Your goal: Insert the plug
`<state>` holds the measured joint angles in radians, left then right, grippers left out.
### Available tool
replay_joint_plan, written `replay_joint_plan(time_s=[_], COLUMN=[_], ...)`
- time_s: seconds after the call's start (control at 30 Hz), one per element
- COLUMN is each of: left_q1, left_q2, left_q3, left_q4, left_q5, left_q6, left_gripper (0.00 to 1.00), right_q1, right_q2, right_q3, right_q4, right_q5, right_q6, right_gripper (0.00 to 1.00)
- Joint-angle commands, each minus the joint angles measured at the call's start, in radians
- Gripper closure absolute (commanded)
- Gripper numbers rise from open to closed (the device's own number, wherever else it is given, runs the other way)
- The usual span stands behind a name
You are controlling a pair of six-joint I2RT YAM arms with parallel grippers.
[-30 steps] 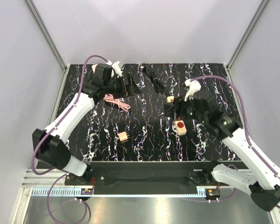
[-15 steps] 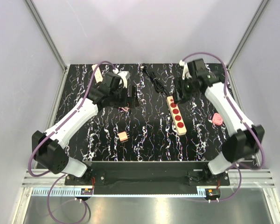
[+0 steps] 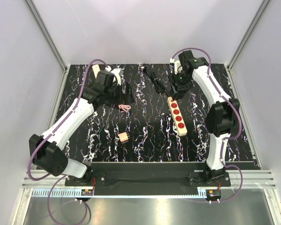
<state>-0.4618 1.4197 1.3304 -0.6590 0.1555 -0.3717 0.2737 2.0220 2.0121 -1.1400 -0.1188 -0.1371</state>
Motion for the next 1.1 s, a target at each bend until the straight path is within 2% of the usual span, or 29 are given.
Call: replay_joint_plan(time_s=[0.0,0.57,1.07], left_q1=[0.015,0.074,0.084], left_q2=[-0.036,-0.004,0.005], left_q3=[-0.008,-0.026,-0.034], left_q4=[0.036,0.062,0.071], left_q5=[0.024,0.16,0.173], left_q6=[-0.009,-0.053,-0.053], left_gripper=[0.01,0.01,0.01], right_q1=[-0.007,-0.013,-0.013], right_q2=[0.043,0.148,0.176], right_q3=[0.03,-0.009,0.02], right_q4=[-0.05,-0.041,-0.029], right_q5=[-0.024,-0.05,-0.068], right_q6=[-0.048,-0.079,-0.072], right_gripper=[1.0,1.0,1.0])
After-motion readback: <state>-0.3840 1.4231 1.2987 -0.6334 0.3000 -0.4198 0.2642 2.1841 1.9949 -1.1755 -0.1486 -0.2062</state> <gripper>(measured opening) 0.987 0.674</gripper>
